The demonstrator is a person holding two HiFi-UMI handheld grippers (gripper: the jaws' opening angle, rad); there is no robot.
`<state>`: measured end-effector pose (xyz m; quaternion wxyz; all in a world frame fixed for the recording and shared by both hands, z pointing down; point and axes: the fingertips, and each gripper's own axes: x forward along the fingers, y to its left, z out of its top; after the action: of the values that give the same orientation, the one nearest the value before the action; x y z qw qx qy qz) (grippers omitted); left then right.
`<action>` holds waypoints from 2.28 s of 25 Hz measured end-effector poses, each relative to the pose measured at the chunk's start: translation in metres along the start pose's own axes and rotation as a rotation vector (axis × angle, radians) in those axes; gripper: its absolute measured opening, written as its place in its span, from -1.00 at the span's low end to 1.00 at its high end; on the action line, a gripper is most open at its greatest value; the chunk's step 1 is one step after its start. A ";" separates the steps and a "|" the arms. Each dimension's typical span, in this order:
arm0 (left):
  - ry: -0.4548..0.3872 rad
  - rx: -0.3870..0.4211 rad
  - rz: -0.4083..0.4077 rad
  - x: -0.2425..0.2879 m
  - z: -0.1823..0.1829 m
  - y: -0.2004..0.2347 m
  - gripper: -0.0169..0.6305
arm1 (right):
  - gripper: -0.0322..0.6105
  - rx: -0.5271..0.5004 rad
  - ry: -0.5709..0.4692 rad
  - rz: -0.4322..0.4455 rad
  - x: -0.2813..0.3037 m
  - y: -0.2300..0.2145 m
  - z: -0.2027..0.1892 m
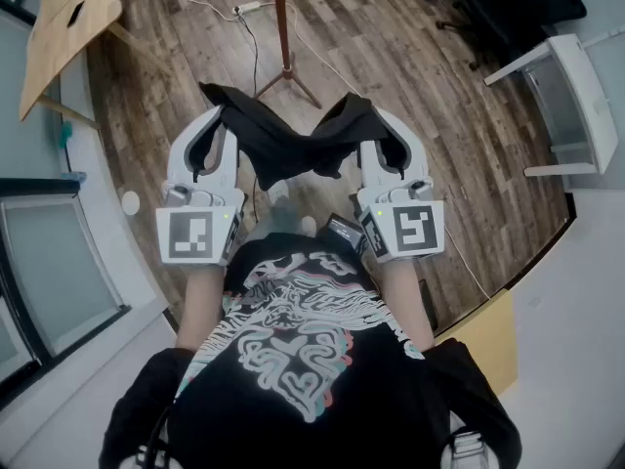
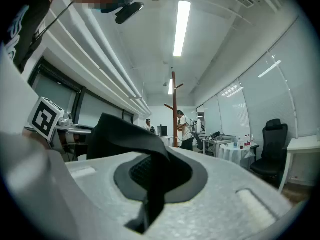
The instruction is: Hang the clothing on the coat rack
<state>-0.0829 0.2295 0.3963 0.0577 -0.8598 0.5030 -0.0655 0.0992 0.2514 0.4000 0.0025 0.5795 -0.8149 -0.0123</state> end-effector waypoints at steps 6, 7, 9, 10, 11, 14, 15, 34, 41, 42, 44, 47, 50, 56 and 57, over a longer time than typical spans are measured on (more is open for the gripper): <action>-0.036 0.011 -0.022 -0.007 -0.001 0.000 -0.91 | -0.86 -0.002 -0.002 0.005 -0.002 0.009 -0.002; -0.044 0.014 -0.025 -0.008 -0.001 0.000 -0.91 | -0.86 0.000 -0.005 0.009 -0.002 0.010 -0.002; -0.043 0.009 -0.018 -0.009 0.000 0.002 -0.91 | -0.86 0.003 -0.013 0.015 -0.002 0.013 -0.001; -0.035 -0.001 -0.012 -0.010 0.000 0.002 -0.91 | -0.86 0.003 -0.014 0.015 -0.003 0.013 -0.001; -0.028 -0.011 -0.011 -0.010 0.001 0.000 -0.91 | -0.86 0.004 -0.014 0.014 -0.004 0.013 -0.001; -0.009 -0.028 -0.014 -0.008 0.005 -0.005 -0.91 | -0.86 0.019 -0.009 0.002 -0.008 0.007 0.000; -0.011 -0.022 -0.011 -0.007 0.007 -0.004 -0.91 | -0.86 0.023 -0.014 -0.002 -0.007 0.005 0.002; -0.085 -0.103 -0.035 -0.012 0.030 -0.012 -0.91 | -0.86 0.073 -0.048 0.003 -0.019 0.005 0.023; -0.092 -0.108 -0.077 -0.003 0.028 -0.015 -0.91 | -0.86 0.084 -0.037 0.016 -0.012 0.001 0.021; -0.090 -0.112 -0.081 0.001 0.026 -0.015 -0.91 | -0.86 0.085 -0.035 0.016 -0.009 -0.001 0.019; -0.078 -0.127 -0.073 0.009 0.024 -0.012 -0.91 | -0.86 0.089 -0.026 0.014 -0.003 -0.006 0.015; -0.069 -0.117 -0.070 0.024 0.021 -0.011 -0.91 | -0.86 0.094 -0.015 0.011 0.007 -0.017 0.011; -0.056 -0.103 -0.072 0.040 0.017 -0.010 -0.91 | -0.86 0.093 -0.011 0.005 0.021 -0.029 0.007; -0.019 -0.072 -0.056 0.073 0.007 0.004 -0.91 | -0.86 0.093 -0.004 -0.005 0.055 -0.048 -0.001; -0.015 -0.056 -0.056 0.080 0.005 0.008 -0.91 | -0.86 0.093 -0.002 -0.007 0.062 -0.052 -0.002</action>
<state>-0.0498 0.1561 0.3946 0.0355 -0.8754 0.4798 -0.0465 0.1275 0.1758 0.4000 -0.0252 0.5817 -0.8126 0.0251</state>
